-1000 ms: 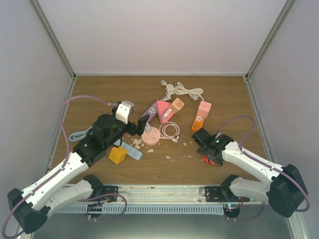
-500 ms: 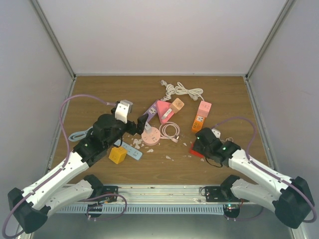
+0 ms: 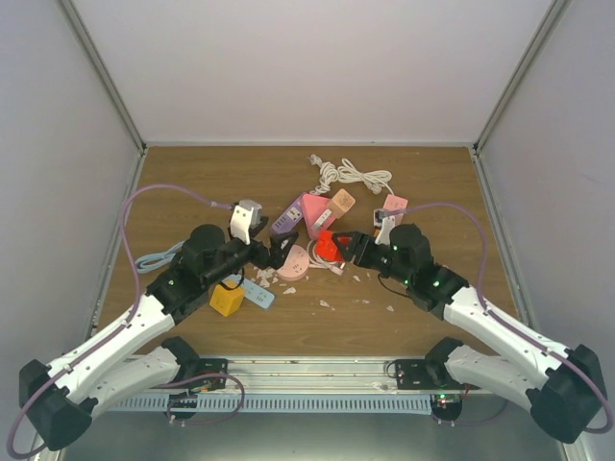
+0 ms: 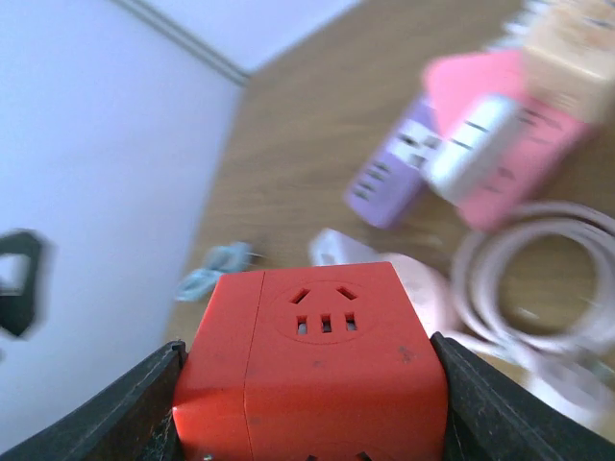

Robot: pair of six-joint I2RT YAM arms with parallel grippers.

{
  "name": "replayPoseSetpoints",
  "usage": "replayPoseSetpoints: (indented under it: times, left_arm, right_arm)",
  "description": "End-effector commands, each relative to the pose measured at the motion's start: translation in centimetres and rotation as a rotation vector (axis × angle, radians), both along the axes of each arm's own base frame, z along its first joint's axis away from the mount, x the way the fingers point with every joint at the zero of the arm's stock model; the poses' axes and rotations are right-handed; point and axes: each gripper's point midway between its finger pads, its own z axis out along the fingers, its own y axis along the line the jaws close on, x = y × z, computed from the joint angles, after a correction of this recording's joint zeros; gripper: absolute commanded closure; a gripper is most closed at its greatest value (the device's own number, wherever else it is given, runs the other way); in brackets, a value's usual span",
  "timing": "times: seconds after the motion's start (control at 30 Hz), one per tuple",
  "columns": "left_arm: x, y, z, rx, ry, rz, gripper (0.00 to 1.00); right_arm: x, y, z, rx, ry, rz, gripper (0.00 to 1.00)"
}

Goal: Insert the plug

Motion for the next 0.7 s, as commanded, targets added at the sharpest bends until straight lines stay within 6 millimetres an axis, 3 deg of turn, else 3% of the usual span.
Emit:
replayPoseSetpoints:
  times: [0.0, 0.13, 0.27, 0.43, 0.67]
  left_arm:
    - [-1.8, -1.7, 3.1, -0.135, -0.083, -0.144, 0.01]
    - [-3.3, -2.2, 4.8, -0.219, -0.143, -0.227, 0.01]
    - [-2.9, -2.3, 5.6, -0.276, -0.084, -0.213, 0.01]
    - [-4.2, -3.5, 7.7, -0.37, -0.038, -0.326, 0.01]
    - [-3.8, -3.6, 7.0, -0.443, 0.032, -0.325, 0.01]
  right_arm:
    - [-0.3, 3.2, 10.2, 0.229, -0.307, 0.183, 0.41]
    - [-2.2, 4.5, 14.2, 0.331, -0.412, 0.334, 0.41]
    - [-3.5, 4.9, 17.1, 0.384, -0.506, 0.413, 0.41]
    - [-3.8, 4.9, 18.4, 0.397, -0.55, 0.427, 0.41]
    - [-4.0, 5.3, 18.2, 0.413, -0.551, 0.453, 0.41]
